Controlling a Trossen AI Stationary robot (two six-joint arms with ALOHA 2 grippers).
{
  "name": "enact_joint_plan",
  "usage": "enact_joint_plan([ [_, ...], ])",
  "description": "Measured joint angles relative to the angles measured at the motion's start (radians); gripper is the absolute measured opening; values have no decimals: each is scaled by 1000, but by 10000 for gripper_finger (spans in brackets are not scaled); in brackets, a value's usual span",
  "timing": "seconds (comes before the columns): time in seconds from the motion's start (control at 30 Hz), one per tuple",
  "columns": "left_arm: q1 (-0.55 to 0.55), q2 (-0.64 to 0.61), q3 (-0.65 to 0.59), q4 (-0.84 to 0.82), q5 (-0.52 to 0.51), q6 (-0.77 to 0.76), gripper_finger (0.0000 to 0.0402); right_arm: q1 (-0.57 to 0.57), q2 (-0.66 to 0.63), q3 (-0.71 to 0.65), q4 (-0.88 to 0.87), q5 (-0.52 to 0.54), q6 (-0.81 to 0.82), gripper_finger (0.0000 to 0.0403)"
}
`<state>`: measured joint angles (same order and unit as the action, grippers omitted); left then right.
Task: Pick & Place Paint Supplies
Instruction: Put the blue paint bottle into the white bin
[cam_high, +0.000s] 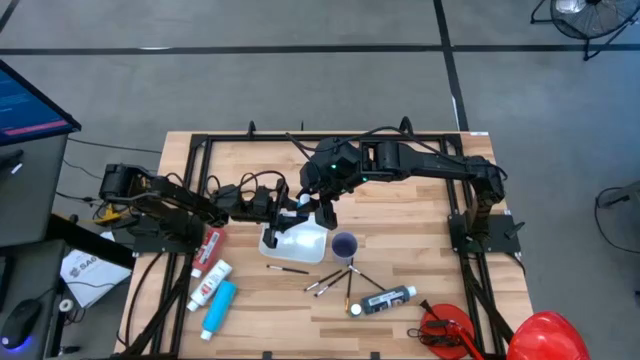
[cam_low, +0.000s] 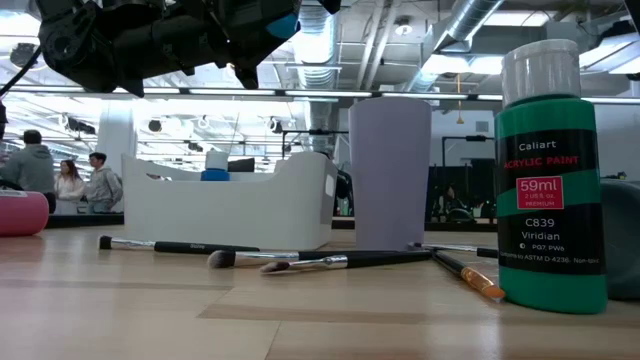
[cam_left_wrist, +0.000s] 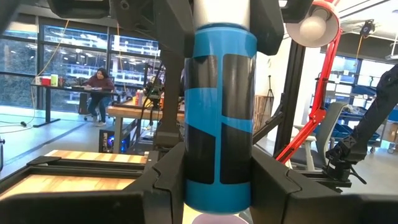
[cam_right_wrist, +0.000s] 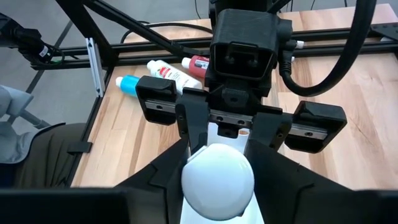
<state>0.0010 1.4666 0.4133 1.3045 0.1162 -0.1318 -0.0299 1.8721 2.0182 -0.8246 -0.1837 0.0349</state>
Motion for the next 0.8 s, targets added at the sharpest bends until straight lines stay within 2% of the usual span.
enact_joint_plan([
  [0.2, 0, 0, 0, 0, 0, 2, 113, 0, 0, 0, 1, 0, 1, 147],
  [0.57, 0, 0, 0, 6, 12, -1, 113, 21, 0, -3, 49, 6, -20, 217],
  [0.8, 0, 0, 0, 6, 14, -4, 113, 23, 2, -140, 201, 5, -11, 217],
])
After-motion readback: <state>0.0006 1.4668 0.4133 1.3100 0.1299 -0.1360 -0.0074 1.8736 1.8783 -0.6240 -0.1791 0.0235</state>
